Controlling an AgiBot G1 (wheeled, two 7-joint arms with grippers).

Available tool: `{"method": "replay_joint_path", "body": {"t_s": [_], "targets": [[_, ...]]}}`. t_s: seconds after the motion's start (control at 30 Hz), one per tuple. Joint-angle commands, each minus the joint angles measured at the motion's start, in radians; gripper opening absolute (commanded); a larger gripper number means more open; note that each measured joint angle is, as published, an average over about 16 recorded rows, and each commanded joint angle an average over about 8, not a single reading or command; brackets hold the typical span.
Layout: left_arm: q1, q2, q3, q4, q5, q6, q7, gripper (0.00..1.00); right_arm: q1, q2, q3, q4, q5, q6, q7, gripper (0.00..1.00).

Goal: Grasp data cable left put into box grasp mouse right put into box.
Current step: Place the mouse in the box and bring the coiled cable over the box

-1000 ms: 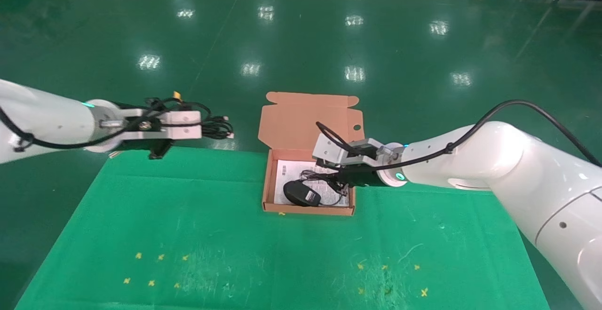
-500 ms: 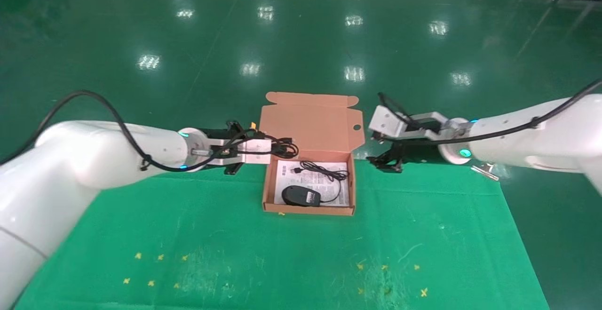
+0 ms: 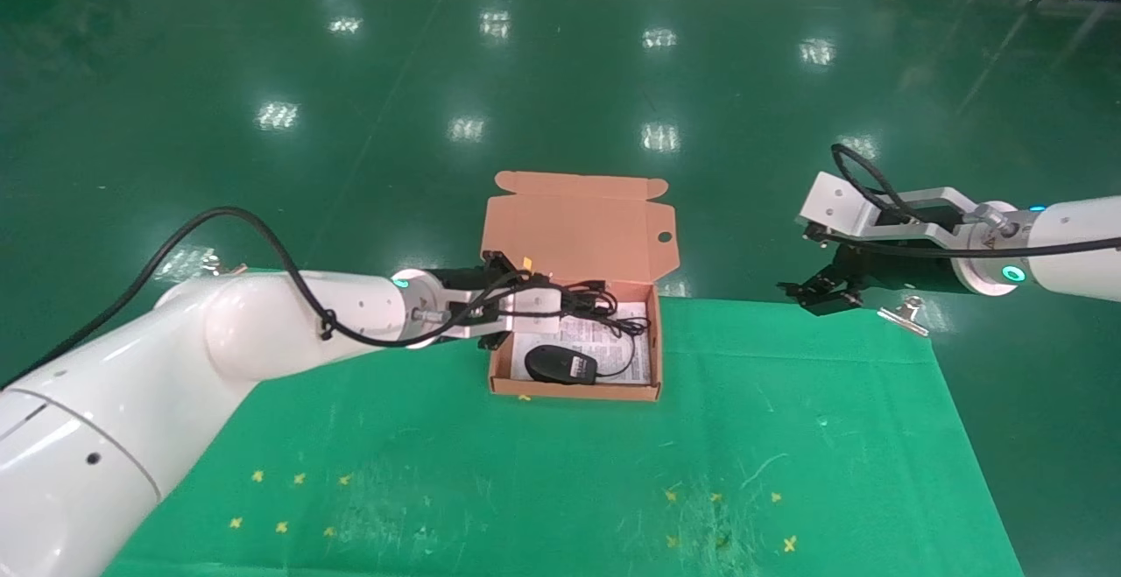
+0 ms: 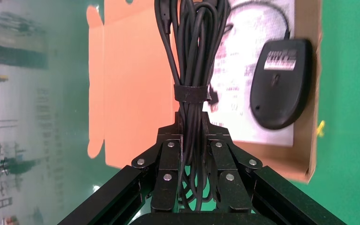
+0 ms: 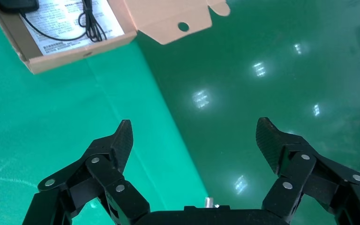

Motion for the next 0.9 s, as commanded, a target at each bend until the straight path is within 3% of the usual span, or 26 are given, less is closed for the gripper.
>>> {"method": "replay_joint_path", "body": {"t_s": [0.03,0.33,0.6,0.9], "targets": [[0.002,0.001,0.031,-0.003,-0.040,-0.014,0.010,0.00,0.001,0.030,0.000,0.032,-0.003,-0.003,0.013,1.00],[-0.003,0.001,0.137,-0.021,-0.156,-0.051,0.016,0.02,0.004,0.113,-0.013,0.122,-0.044,-0.011,0.075,1.00],[-0.010,0.002,0.184,-0.015,-0.209,-0.054,0.011,1.00,0.008,0.134,-0.022,0.158,-0.070,-0.013,0.104,1.00],[-0.011,0.002,0.176,-0.017,-0.199,-0.052,0.013,1.00,0.008,0.129,-0.022,0.151,-0.067,-0.013,0.098,1.00]]}}
